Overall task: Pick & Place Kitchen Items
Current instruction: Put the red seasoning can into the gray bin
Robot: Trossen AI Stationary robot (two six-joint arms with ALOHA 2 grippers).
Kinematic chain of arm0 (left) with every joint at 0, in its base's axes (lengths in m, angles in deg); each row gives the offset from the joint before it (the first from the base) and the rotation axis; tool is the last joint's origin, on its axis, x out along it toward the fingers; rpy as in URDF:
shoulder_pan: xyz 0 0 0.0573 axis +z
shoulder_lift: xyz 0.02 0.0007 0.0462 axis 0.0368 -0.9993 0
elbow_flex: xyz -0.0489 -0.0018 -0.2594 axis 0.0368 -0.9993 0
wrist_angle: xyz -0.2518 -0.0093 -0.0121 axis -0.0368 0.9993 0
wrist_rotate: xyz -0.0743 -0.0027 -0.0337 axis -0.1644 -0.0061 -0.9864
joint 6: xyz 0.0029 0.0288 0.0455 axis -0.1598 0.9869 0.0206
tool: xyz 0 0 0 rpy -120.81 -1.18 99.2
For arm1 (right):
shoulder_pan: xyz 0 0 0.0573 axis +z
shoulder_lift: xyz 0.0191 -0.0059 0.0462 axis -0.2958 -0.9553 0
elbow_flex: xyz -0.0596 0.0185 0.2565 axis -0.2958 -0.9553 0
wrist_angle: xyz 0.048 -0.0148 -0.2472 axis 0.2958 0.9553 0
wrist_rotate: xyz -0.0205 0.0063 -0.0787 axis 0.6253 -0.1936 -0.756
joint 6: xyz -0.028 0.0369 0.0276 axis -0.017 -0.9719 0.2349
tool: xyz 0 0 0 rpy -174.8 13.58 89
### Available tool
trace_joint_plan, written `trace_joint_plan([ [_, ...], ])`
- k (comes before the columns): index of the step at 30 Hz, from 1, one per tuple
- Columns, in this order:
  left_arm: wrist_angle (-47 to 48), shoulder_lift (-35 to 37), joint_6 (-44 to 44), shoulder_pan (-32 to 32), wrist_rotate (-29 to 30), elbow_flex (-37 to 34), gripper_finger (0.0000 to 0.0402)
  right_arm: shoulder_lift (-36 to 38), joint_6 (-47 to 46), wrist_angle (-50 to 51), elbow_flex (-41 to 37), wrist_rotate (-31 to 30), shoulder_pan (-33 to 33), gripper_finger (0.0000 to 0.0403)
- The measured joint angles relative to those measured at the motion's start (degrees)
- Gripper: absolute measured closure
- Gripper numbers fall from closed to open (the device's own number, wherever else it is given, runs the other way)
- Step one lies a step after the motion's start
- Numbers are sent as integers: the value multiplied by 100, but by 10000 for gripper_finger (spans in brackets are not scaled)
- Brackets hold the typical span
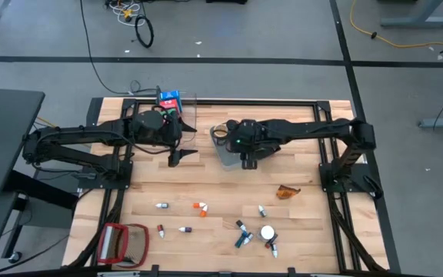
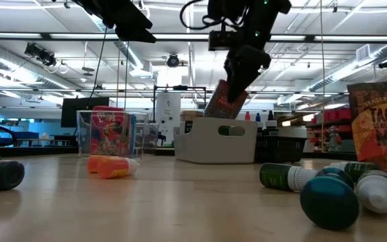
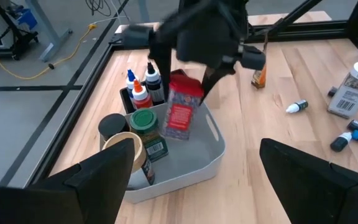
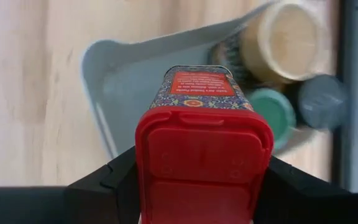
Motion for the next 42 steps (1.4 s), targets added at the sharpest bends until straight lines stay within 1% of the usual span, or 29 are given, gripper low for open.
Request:
trace_joint_plan([
  [4, 0, 0, -7, 0, -2, 1, 46, -165, 376, -34, 0, 251, -88, 178],
  [10, 3, 0, -51, 0, -2, 0, 46, -446, 796, -25, 0, 410, -237, 175],
  [15, 4, 0, -82, 0, -2, 0, 46, -669, 1063, -31, 0, 411, -337, 174],
  [20, 5, 0, -81, 0, 0, 1, 46, -735, 1367, -23, -4, 413, -419, 173],
  [30, 45, -1, -81, 0, 0, 0, 46, -738, 1327, -65, -7, 446, -452, 172],
  [33, 48, 0, -81, 0, 0, 2, 46, -776, 1432, -49, -7, 711, -461, 172],
  [35, 48, 0, -113, 0, -2, 0, 46, -822, 1650, -88, -7, 769, -460, 171],
  [39, 94, -2, -219, 0, -1, 2, 46, -847, 1773, -89, -7, 718, -452, 160],
  [42, 181, -2, -255, 0, 0, 0, 46, -847, 1639, -63, -7, 710, -452, 147],
])
